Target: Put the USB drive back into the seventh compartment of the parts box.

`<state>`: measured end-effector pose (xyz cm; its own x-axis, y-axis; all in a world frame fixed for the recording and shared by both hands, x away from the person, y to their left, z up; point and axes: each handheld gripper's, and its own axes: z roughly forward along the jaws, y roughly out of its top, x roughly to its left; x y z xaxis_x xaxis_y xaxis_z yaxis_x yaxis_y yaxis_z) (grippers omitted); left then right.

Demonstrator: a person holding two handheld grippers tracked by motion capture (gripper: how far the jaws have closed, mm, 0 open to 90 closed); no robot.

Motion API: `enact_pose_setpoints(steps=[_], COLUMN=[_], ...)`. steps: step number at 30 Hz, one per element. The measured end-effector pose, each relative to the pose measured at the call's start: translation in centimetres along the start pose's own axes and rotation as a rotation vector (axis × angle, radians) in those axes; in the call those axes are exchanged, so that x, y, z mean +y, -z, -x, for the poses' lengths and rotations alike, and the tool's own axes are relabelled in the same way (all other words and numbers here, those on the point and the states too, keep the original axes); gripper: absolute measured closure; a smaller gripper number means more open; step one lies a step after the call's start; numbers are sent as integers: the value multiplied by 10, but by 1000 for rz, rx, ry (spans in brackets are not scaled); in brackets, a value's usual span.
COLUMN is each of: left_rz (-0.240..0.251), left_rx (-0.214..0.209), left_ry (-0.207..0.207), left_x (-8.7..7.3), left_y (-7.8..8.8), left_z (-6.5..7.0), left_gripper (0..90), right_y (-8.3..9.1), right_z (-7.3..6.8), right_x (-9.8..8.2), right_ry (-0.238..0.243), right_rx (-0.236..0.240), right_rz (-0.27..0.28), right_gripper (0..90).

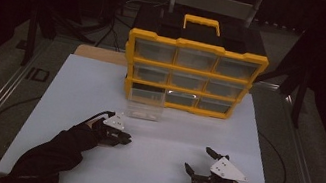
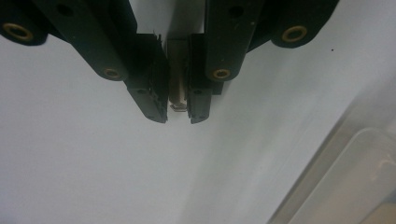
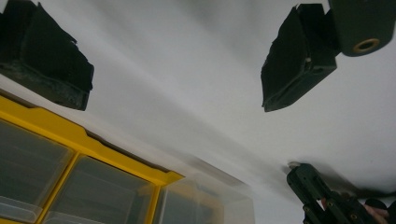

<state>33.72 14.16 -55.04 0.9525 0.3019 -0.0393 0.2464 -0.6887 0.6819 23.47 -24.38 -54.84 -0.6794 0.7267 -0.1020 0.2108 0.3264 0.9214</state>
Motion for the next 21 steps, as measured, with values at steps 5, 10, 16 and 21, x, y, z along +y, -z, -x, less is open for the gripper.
enact_pose_setpoints(steps=[5, 10, 16, 21], left_rz=[-7, -5, -1, 2], left_rx=[1, 2, 2, 5], left_ry=[0, 0, -8, -5], left_x=[1, 6, 13, 17], left_y=[1, 8, 20, 26], left_z=[0, 1, 2, 2], left_gripper=[798, 799, 798, 799], right_y=[0, 0, 1, 1], right_z=[0, 1, 0, 0], right_x=[0, 0, 0, 1], right_ry=[-2, -1, -1, -4], right_rx=[-1, -2, -3, -4], right_rz=[3, 4, 5, 6], right_gripper=[95, 95, 95, 95])
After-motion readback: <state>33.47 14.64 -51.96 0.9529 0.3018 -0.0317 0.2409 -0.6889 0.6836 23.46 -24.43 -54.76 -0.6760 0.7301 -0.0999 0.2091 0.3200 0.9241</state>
